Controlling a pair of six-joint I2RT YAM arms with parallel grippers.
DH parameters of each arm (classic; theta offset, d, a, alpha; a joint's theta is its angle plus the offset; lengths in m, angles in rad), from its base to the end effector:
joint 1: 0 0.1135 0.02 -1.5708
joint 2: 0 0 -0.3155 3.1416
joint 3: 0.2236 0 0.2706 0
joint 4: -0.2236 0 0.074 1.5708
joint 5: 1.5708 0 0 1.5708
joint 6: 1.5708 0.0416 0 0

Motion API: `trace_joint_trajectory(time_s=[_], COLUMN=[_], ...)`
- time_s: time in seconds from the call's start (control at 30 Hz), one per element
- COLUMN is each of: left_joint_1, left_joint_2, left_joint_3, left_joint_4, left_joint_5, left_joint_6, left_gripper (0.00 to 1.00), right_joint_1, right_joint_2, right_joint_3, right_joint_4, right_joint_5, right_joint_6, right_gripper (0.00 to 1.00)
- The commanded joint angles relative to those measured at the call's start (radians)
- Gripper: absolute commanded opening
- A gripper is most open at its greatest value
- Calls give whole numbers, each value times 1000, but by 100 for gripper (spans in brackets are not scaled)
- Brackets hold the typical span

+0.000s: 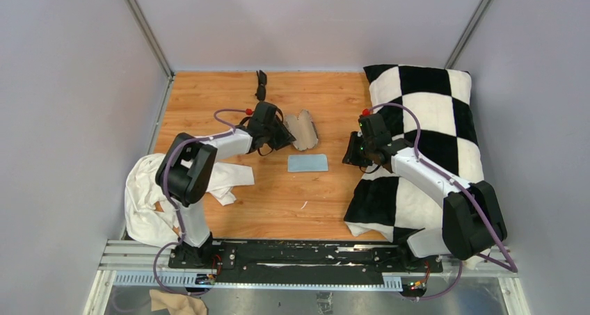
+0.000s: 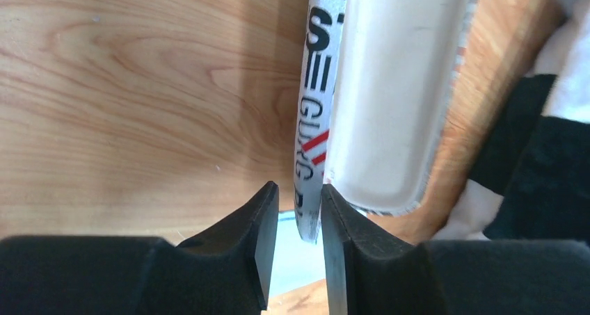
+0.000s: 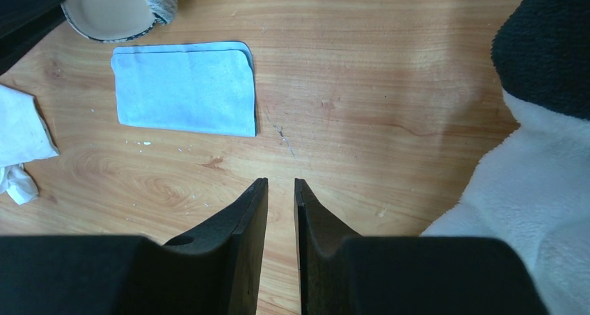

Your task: Organize the sunglasses

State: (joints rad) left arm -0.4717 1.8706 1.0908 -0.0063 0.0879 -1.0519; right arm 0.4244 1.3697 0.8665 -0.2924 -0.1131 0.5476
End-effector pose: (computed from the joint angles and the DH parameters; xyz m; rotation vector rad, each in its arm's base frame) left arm 0.3765 -0.1962 0.1904 -0.6757 2.4235 -0.7985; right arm 0.2694 0.1269 0.2656 0.0940 2.4413 0.5880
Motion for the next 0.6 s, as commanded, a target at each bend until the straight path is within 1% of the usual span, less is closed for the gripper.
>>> trace_joint_trajectory(time_s=[0.0, 0.17, 0.27, 0.43, 0.57], left_joint_1=[-12, -12, -10, 0, 40], left_joint_2=[-115, -209, -207, -73, 54], left_joint_3=[-22, -42, -5, 232, 397], left_joint_4=[-15, -47, -66, -231, -282], left_joint_5=[-50, -86, -86, -85, -66], left_joint_6=[45, 125, 191, 344, 398], left_gripper=[35, 37, 38, 38, 38], right_joint_1=[-14, -15, -13, -13, -13], right_joint_2=[3, 28, 43, 38, 12], right_joint_3=[-7, -5, -1, -1, -18], right_joint_4=[-9, 5, 15, 15, 10], right_joint_5=[-15, -37, -53, -64, -63], right_joint_6=[-14, -12, -5, -2, 0], right_gripper=[26, 27, 27, 26, 26])
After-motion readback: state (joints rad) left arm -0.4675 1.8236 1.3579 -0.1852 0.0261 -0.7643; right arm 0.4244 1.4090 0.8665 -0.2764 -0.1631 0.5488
